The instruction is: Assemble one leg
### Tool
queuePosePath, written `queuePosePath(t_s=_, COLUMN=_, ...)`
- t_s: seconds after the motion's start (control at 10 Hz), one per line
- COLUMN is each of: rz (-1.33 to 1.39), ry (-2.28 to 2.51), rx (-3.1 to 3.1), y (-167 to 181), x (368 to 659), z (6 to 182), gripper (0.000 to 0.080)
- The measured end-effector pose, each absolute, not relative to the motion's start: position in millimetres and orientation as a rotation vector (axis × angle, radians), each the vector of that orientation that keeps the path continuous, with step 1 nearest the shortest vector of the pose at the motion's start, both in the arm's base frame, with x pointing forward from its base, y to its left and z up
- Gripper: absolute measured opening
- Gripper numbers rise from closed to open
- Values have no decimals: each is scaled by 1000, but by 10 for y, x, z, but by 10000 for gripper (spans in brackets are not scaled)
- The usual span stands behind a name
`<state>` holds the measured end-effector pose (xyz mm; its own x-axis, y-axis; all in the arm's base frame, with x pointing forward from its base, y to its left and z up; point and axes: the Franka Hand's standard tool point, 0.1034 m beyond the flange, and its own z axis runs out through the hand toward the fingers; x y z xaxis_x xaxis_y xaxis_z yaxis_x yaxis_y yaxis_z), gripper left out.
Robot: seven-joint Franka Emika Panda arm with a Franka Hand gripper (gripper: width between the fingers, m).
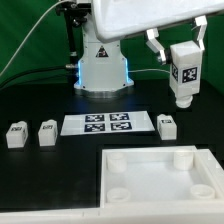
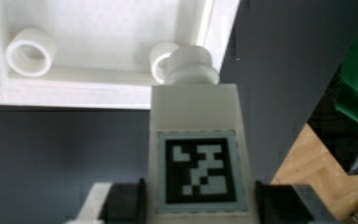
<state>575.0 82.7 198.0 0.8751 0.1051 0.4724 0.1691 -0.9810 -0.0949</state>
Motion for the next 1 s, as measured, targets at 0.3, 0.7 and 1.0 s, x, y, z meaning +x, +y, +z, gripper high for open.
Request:
queuePosePath(t_s=0.3, rz=-891, ry=-222, rx=-2936, y=696, x=5724, z=1907, gripper=292)
queuePosePath(t_s=0.7, rz=-891, ry=-222, rx=-2936, y=696, x=5724, z=1907, gripper=292)
queuePosePath(t_s=1.0, rz=-891, ry=-222, rx=-2936, y=696, x=5724, z=1907, gripper=292)
